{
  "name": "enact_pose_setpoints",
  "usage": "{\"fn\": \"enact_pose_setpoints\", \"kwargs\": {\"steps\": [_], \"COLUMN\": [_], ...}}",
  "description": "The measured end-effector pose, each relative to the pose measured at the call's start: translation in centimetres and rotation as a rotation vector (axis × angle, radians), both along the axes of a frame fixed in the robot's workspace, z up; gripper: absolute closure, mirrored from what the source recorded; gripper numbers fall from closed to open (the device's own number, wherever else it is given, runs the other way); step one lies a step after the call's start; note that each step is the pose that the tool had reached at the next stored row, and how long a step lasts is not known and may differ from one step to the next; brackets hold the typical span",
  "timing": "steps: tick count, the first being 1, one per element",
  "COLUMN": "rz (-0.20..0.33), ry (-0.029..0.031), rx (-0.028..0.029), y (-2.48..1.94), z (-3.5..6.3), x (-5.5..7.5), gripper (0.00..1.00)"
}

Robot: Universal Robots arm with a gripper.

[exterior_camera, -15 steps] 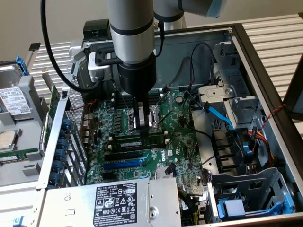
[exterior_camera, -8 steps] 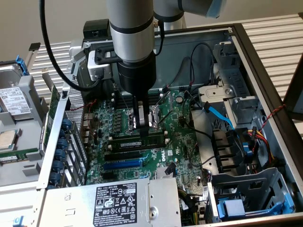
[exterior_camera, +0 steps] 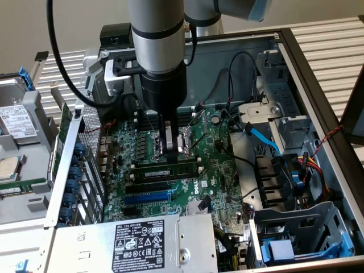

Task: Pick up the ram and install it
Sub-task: 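Press down the ram until it locks into place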

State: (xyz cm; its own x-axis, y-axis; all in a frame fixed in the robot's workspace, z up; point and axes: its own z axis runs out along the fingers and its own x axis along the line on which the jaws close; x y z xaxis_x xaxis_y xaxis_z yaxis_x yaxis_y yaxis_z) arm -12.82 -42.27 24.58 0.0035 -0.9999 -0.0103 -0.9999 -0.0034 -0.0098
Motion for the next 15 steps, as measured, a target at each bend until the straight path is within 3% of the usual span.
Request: {"fn": "enact_pose_setpoints", "kwargs": {"steps": [3,10,12,13,15], "rz": [0.000,0.000,0.000,0.000,0.000], "ry": [0.0053,0.0088,0.0095,0.0105,0.0141], "rx": [0.0003,0.0000,0.0001,0.0001,0.0000], "y": [0.03,0.41,0.49,0.50,0.50], "z": [0.08,0.09,0.08,0.08,0.08], "x": [-0.08,-0.35,-0.35,-0.35,-0.36], "gripper": [0.78,0.78,0.81,0.89,0.89]}}
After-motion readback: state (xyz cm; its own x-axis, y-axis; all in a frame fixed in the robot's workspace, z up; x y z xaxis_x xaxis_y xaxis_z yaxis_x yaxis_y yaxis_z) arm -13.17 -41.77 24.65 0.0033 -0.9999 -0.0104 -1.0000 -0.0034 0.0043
